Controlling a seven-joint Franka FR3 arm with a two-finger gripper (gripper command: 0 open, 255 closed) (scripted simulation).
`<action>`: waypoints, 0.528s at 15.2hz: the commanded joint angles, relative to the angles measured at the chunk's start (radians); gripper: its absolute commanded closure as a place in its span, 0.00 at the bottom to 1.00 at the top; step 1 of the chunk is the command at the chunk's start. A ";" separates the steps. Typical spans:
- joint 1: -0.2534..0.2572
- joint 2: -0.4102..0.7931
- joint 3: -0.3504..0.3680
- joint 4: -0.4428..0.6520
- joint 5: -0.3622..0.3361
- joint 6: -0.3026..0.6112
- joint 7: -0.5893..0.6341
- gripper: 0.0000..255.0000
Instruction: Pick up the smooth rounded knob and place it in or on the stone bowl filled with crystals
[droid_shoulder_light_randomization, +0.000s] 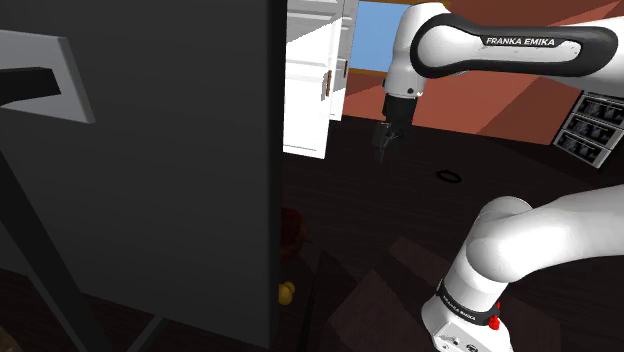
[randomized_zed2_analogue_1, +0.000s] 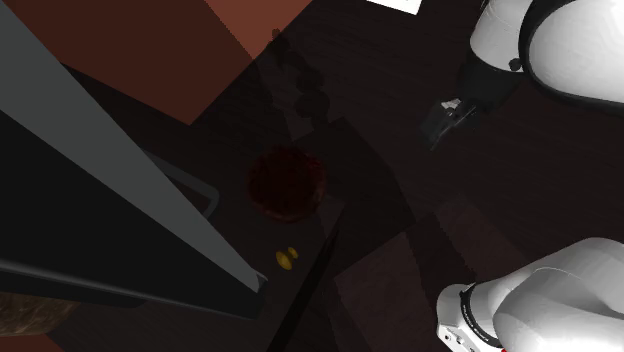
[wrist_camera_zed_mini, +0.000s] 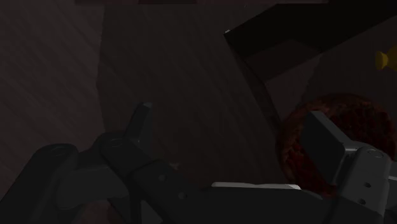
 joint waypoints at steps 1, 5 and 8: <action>0.000 0.000 0.000 0.000 0.000 0.000 0.000 0.00; 0.037 0.013 0.071 -0.071 0.055 0.082 0.067 0.00; 0.067 0.037 0.127 -0.113 0.097 0.149 0.116 0.00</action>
